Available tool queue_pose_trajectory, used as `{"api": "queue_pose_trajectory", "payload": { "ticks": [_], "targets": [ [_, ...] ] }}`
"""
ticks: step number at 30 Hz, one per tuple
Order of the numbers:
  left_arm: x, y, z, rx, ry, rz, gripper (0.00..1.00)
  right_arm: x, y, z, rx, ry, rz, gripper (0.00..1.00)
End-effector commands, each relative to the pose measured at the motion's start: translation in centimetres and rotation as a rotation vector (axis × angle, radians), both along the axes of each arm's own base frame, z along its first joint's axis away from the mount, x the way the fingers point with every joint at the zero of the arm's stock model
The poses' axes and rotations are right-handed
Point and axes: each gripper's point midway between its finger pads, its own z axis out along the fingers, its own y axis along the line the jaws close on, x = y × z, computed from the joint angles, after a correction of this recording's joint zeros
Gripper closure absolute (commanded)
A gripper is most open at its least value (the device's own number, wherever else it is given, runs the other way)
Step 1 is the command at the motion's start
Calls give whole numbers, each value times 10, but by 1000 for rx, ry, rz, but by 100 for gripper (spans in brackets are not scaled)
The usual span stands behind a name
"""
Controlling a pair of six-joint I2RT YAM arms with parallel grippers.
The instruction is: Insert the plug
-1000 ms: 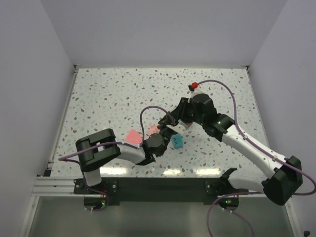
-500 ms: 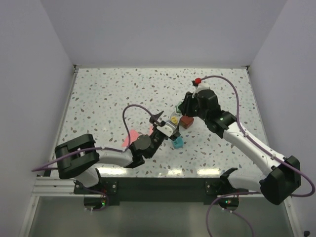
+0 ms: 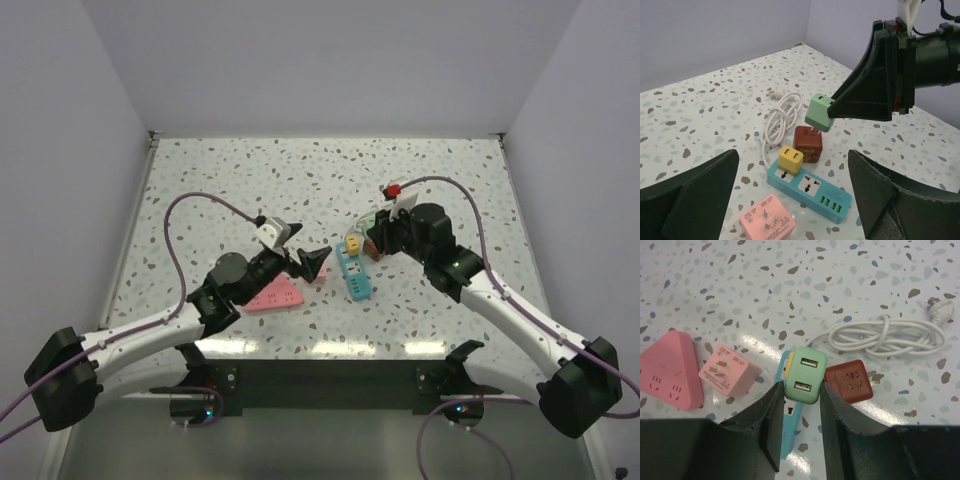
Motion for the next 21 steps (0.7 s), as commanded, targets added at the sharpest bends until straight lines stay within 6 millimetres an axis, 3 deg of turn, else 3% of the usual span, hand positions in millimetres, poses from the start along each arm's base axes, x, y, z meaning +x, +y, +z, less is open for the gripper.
{"api": "queue_pose_trajectory", "payload": {
  "ticks": [1, 10, 16, 21],
  "targets": [
    [-10, 4, -12, -14, 162, -54, 4, -2, 10, 12, -14, -107, 114, 100],
    [20, 45, -37, -13, 300, 50, 3, -10, 20, -19, -43, -57, 155, 100],
    [31, 65, -43, -16, 321, 124, 2, -12, 37, -40, -69, -29, 159, 100],
    [35, 81, -45, 4, 320, 191, 1, -17, 35, -50, -85, -28, 110, 100]
  ]
}}
